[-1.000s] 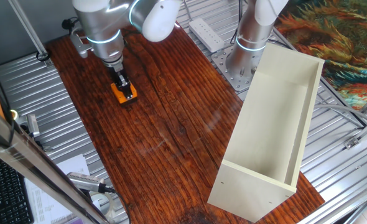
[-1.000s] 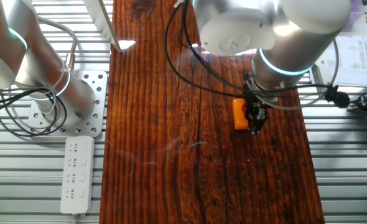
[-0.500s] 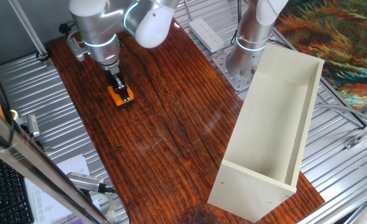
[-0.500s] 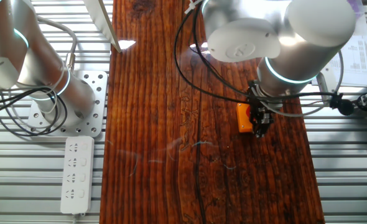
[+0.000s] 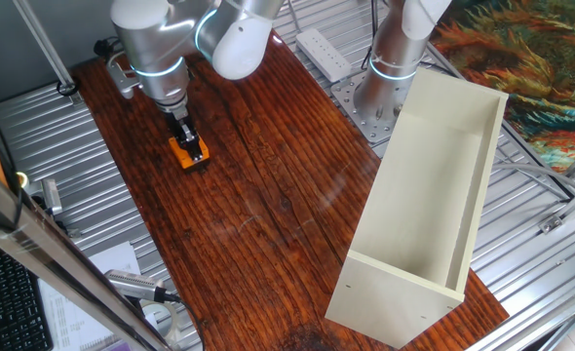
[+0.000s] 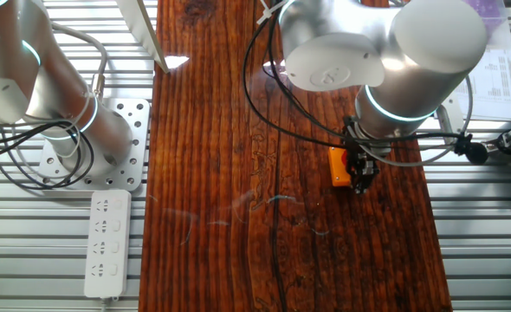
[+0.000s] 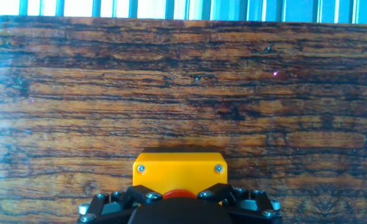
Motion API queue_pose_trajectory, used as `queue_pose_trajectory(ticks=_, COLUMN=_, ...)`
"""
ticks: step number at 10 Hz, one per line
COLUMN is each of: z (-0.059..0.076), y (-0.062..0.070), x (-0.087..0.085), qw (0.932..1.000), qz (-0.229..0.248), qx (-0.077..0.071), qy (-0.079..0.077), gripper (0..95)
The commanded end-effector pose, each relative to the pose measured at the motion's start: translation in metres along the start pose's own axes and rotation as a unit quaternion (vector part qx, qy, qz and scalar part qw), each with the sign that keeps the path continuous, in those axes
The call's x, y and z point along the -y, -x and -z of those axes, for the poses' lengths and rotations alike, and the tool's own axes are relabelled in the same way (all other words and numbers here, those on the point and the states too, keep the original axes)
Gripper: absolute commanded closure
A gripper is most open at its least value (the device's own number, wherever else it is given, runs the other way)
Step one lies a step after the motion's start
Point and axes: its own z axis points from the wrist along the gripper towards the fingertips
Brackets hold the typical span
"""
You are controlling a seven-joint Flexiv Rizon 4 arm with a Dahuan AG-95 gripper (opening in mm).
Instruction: Take the object down from the shelf
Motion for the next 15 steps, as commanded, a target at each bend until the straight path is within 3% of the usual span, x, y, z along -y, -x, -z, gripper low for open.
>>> queue_pose_trajectory(ticks=1, z=-0.0027, y=0.0005, x=0.0001, qw=1.0, qz=-0.001, qx=0.001, qy=-0.001, gripper=95.0)
queue_pose_trajectory(ticks=3, z=-0.003, y=0.0005, x=0.0001, qw=1.0, qz=-0.001, qx=0.001, qy=-0.001, gripper=95.0)
queue_pose_trajectory(ticks=4, z=-0.003, y=0.0005, x=0.0001, qw=1.0, qz=0.0, qx=0.0, qy=-0.002, gripper=76.0)
queue_pose_trajectory(ticks=7, z=-0.003, y=0.0005, x=0.0001, qw=1.0, qz=-0.001, qx=-0.001, qy=-0.004, gripper=76.0)
queue_pose_trajectory(ticks=8, z=-0.003, y=0.0005, x=0.0002, qw=1.0, qz=0.0, qx=-0.002, qy=-0.004, gripper=57.0)
queue_pose_trajectory(ticks=9, z=-0.003, y=0.0005, x=0.0002, qw=1.0, qz=0.001, qx=-0.002, qy=-0.004, gripper=57.0)
queue_pose_trajectory(ticks=10, z=-0.003, y=0.0005, x=0.0002, qw=1.0, qz=0.001, qx=-0.002, qy=-0.003, gripper=38.0)
queue_pose_trajectory(ticks=11, z=-0.003, y=0.0005, x=0.0002, qw=1.0, qz=0.004, qx=-0.002, qy=-0.003, gripper=38.0)
queue_pose_trajectory(ticks=12, z=-0.003, y=0.0005, x=0.0003, qw=1.0, qz=0.006, qx=-0.001, qy=-0.003, gripper=19.0)
queue_pose_trajectory(ticks=15, z=-0.003, y=0.0005, x=0.0003, qw=1.0, qz=0.007, qx=-0.001, qy=-0.003, gripper=19.0)
